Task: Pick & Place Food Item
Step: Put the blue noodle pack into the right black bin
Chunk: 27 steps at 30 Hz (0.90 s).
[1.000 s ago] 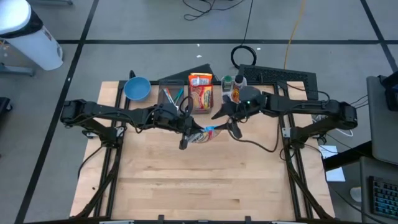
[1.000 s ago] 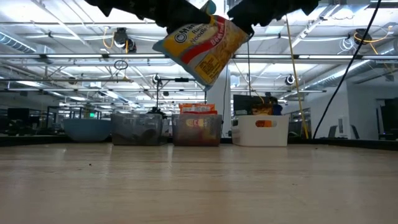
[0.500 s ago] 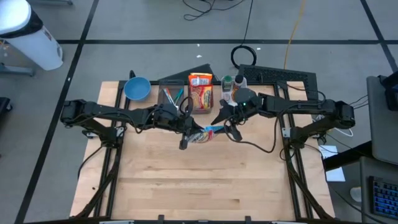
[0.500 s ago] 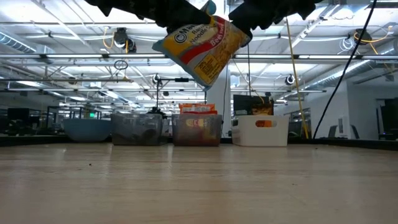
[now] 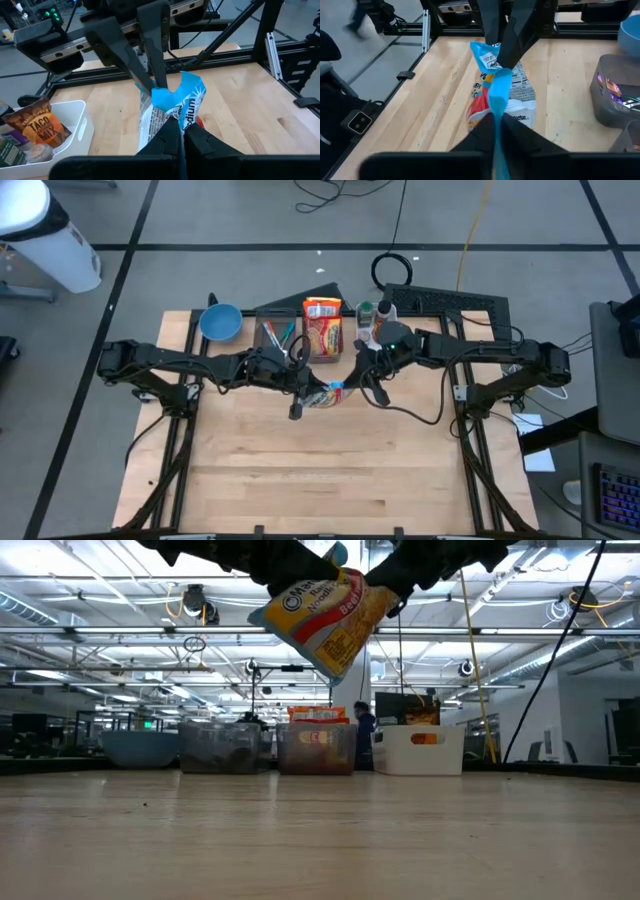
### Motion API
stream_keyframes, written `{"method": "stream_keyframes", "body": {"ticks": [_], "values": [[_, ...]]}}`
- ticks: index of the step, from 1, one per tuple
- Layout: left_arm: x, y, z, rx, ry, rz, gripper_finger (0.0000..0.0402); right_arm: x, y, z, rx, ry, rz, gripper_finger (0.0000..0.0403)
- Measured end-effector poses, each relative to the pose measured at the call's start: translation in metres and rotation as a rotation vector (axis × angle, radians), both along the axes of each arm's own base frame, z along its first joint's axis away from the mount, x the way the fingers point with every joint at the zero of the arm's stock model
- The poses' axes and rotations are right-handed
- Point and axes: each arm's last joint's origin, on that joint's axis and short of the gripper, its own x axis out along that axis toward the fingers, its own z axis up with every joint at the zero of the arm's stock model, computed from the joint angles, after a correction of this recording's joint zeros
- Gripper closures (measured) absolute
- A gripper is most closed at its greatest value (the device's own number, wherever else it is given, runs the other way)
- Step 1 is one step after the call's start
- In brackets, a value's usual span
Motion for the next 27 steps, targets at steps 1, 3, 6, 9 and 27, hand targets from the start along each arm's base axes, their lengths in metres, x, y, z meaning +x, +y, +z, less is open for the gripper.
{"method": "stream_keyframes", "body": {"ticks": [1, 3, 6, 9, 27], "values": [[0.0, 0.0, 0.0, 0.0, 0.0, 0.0, 0.0399, 0.0, 0.0, 0.0, -0.006, -0.002, 0.002, 0.0396], [0.0, 0.0, 0.0, -0.001, 0.0, 0.0, 0.0396, 0.0, 0.0, 0.0, -0.008, -0.003, 0.002, 0.0396], [0.0, 0.0, 0.0, -0.009, 0.0, 0.008, 0.0393, 0.0, 0.0, 0.0, -0.009, -0.003, 0.002, 0.04], [0.0, 0.0, 0.001, -0.013, -0.004, 0.011, 0.0392, 0.0, 0.001, 0.0, -0.008, -0.001, 0.005, 0.0401], [0.001, 0.005, 0.039, -0.017, 0.145, 0.091, 0.0188, 0.0, 0.001, -0.002, -0.028, 0.016, -0.018, 0.0403]]}}
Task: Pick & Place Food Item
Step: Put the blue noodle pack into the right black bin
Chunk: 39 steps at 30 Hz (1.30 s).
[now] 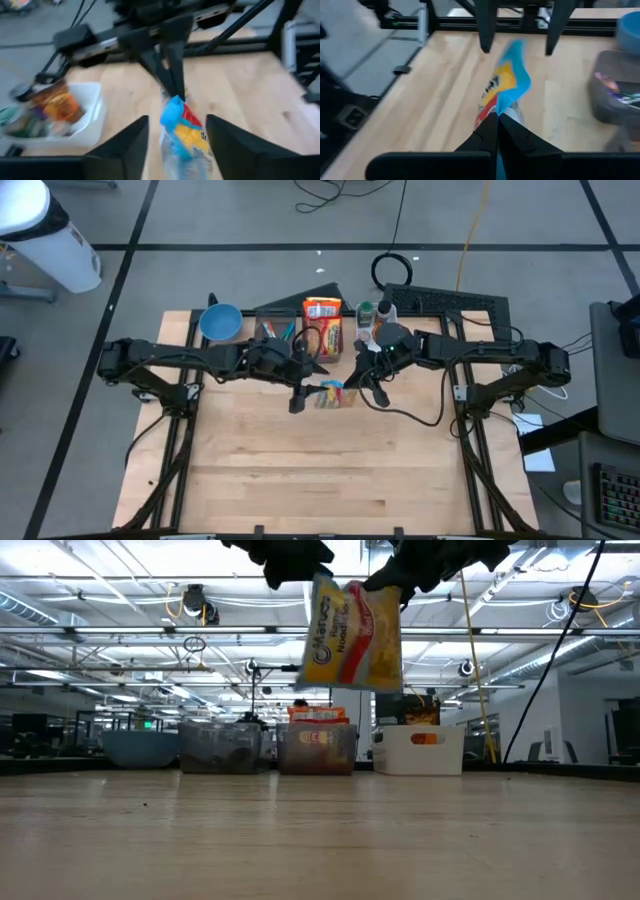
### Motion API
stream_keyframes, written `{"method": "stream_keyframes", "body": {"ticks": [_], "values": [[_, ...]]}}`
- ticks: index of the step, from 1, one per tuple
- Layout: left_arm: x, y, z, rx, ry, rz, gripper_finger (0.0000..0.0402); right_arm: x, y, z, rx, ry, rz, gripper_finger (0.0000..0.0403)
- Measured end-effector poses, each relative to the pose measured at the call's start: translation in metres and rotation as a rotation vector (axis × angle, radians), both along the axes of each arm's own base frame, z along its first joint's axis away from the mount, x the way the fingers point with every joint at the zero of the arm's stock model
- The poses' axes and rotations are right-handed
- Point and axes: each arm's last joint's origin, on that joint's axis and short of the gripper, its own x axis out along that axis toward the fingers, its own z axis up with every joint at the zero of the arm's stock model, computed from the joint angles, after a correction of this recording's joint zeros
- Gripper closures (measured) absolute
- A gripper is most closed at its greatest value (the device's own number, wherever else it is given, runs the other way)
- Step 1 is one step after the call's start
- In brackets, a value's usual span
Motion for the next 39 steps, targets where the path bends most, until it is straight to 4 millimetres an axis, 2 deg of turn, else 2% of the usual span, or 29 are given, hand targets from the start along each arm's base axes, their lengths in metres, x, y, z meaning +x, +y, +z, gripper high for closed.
{"method": "stream_keyframes", "body": {"ticks": [4, 8, 15, 17, 20, 22, 24, 27, 31, 34, 39], "values": [[-0.006, 0.002, 0.009, 0.038, 0.073, 0.08, 0.0137, 0.0, -0.001, -0.001, -0.032, 0.009, -0.035, 0.0403], [-0.017, 0.003, 0.017, 0.071, 0.088, 0.109, 0.011, 0.0, -0.001, -0.001, -0.034, 0.005, -0.034, 0.0403], [-0.049, 0.01, 0.032, 0.083, 0.135, 0.146, 0.0101, -0.001, -0.001, 0.001, -0.022, 0.001, -0.045, 0.0403], [-0.064, 0.013, 0.038, 0.067, 0.145, 0.155, 0.0101, -0.001, -0.002, 0.001, -0.022, 0.005, -0.049, 0.0403], [-0.079, 0.014, 0.046, 0.051, 0.076, 0.153, 0.0101, -0.001, -0.004, 0.001, -0.035, 0.007, -0.076, 0.0403], [-0.092, 0.015, 0.039, 0.042, 0.071, 0.159, 0.0101, -0.001, -0.005, 0.001, -0.052, 0.008, -0.092, 0.0403], [-0.1, 0.016, 0.036, 0.037, -0.013, 0.172, 0.0101, -0.001, -0.005, 0.001, -0.076, 0.008, -0.112, 0.0403], [-0.121, 0.017, 0.018, -0.009, -0.093, 0.191, 0.0101, -0.001, -0.007, 0.001, -0.086, 0.004, -0.113, 0.0403], [-0.138, 0.016, -0.006, -0.082, -0.246, 0.178, 0.0101, -0.002, -0.011, 0.002, -0.094, -0.005, -0.131, 0.0403], [-0.145, 0.016, -0.026, -0.117, -0.34, 0.17, 0.0101, -0.001, -0.014, 0.01, -0.109, -0.01, -0.152, 0.0403], [-0.149, 0.015, -0.05, -0.157, -0.46, 0.171, 0.0101, 0.007, -0.022, 0.034, -0.129, -0.043, -0.165, 0.0403]]}}
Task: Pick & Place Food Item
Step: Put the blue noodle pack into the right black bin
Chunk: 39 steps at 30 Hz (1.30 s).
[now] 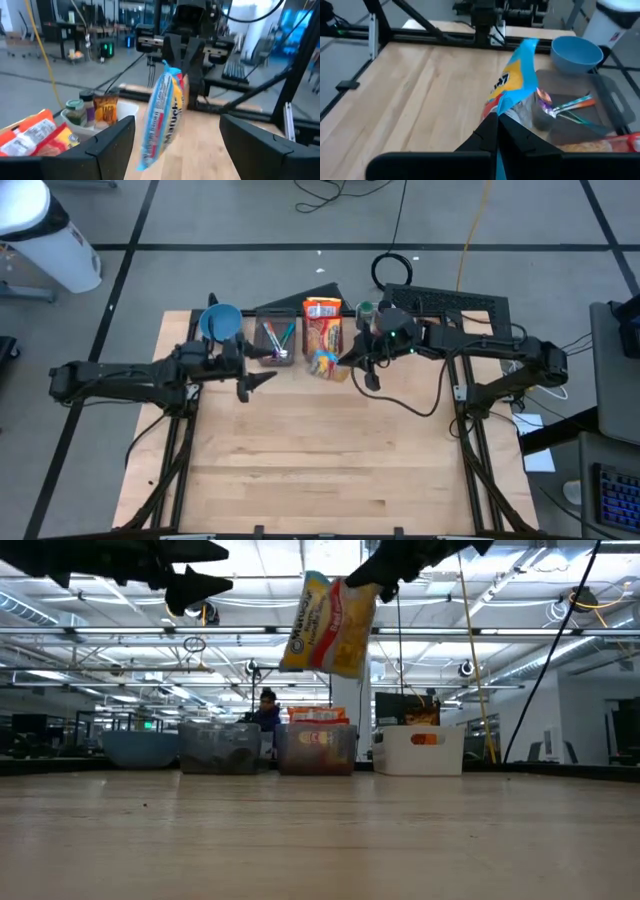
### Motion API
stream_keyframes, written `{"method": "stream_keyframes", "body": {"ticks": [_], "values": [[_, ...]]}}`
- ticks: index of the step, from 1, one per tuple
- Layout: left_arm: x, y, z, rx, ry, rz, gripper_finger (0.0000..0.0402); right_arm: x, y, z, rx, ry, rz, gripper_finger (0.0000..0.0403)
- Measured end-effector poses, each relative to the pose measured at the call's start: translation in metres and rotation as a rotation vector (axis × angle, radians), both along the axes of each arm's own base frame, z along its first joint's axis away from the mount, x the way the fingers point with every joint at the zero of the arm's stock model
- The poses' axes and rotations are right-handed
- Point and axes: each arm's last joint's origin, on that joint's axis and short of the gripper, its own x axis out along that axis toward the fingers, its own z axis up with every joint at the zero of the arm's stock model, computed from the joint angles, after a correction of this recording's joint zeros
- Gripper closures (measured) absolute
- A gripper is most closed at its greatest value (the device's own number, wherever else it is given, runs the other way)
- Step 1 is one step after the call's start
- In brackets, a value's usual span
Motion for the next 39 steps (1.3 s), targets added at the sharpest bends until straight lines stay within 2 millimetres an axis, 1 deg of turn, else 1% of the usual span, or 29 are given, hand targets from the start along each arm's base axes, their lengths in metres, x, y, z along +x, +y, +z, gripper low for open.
{"method": "stream_keyframes", "body": {"ticks": [3, 7, 12, 15, 20, 25, 27, 30, 37, 39], "values": [[-0.002, 0.0, -0.01, -0.018, -0.051, -0.001, 0.0101, 0.009, -0.006, 0.011, -0.019, 0.027, -0.002, 0.0403], [-0.003, -0.001, -0.019, -0.029, -0.059, -0.002, 0.01, 0.025, -0.018, 0.017, -0.026, 0.072, -0.014, 0.0403], [-0.003, -0.001, -0.021, -0.03, -0.041, -0.002, 0.01, 0.048, -0.039, 0.015, -0.033, 0.132, -0.034, 0.0403], [-0.003, -0.001, -0.022, -0.022, -0.034, -0.001, 0.01, 0.057, -0.049, 0.013, -0.027, 0.193, -0.042, 0.0403], [-0.003, 0.0, -0.024, 0.009, -0.014, 0.002, 0.0101, 0.068, -0.058, 0.029, -0.091, 0.188, -0.072, 0.0403], [-0.003, 0.0, -0.029, -0.011, 0.042, 0.02, 0.0101, 0.074, -0.067, 0.038, -0.107, 0.173, -0.083, 0.0403], [-0.003, 0.0, -0.029, -0.016, 0.041, 0.019, 0.0101, 0.071, -0.071, 0.042, -0.112, 0.184, -0.087, 0.0403], [-0.003, 0.0, -0.03, -0.022, 0.045, 0.019, 0.0101, 0.072, -0.079, 0.049, -0.13, 0.159, -0.104, 0.0403], [-0.003, 0.0, -0.03, -0.01, 0.047, 0.019, 0.0101, 0.06, -0.102, 0.049, -0.14, 0.2, -0.15, 0.0403], [-0.003, 0.0, -0.03, -0.01, 0.051, 0.019, 0.0101, 0.059, -0.11, 0.044, -0.14, 0.217, -0.161, 0.0403]]}}
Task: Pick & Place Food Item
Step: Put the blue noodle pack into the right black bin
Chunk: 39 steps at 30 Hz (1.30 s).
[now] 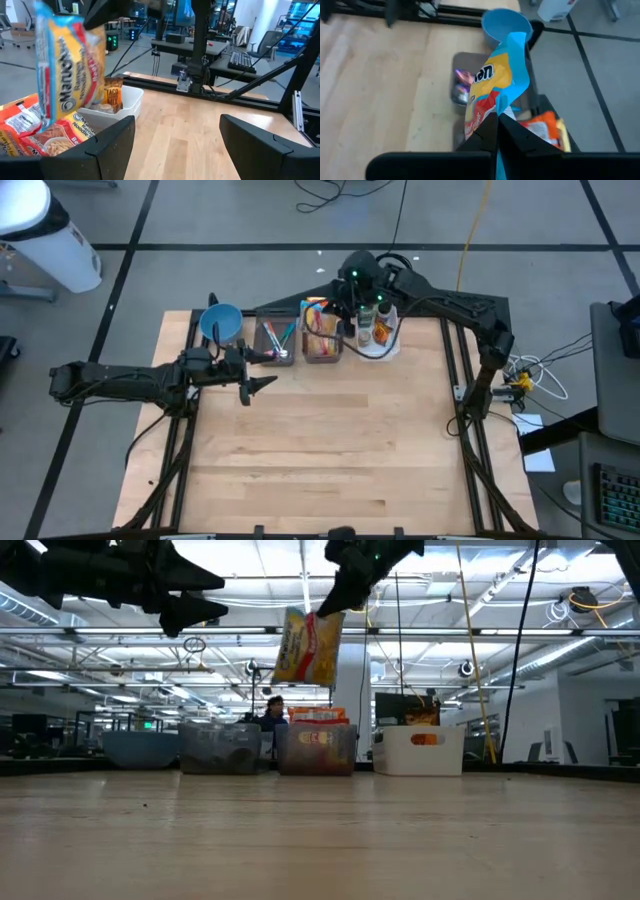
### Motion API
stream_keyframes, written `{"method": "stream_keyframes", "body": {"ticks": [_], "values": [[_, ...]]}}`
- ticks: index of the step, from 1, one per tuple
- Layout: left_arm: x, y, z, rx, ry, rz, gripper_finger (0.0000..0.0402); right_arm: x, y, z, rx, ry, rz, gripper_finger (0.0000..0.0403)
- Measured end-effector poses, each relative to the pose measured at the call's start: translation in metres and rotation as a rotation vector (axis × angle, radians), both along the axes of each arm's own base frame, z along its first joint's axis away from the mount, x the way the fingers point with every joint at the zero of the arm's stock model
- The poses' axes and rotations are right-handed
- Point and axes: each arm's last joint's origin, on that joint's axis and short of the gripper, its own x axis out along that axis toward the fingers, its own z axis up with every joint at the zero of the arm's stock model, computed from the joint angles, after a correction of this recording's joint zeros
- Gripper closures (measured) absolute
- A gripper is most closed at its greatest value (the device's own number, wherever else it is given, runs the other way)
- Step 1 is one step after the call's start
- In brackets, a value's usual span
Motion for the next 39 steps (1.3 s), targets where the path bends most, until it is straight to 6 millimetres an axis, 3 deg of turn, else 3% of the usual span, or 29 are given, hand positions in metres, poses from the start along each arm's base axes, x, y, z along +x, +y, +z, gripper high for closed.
{"method": "stream_keyframes", "body": {"ticks": [6, 13, 24, 36, 39], "values": [[0.0, 0.0, -0.002, -0.003, 0.022, 0.0, 0.0101, 0.002, -0.025, -0.023, 0.047, 0.061, -0.025, 0.0403], [0.0, 0.0, -0.006, -0.016, 0.056, -0.001, 0.0101, 0.009, -0.039, -0.051, 0.124, 0.128, -0.002, 0.0403], [0.0, 0.0, -0.006, -0.025, 0.063, -0.002, 0.0101, 0.014, -0.046, -0.084, 0.186, 0.232, 0.0, 0.0403], [0.0, 0.0, -0.007, -0.032, 0.068, -0.001, 0.0101, 0.016, -0.039, -0.138, 0.246, 0.22, 0.058, 0.0403], [0.0, 0.0, -0.007, -0.032, 0.068, -0.001, 0.0101, 0.017, -0.037, -0.144, 0.246, 0.219, 0.059, 0.0403]]}}
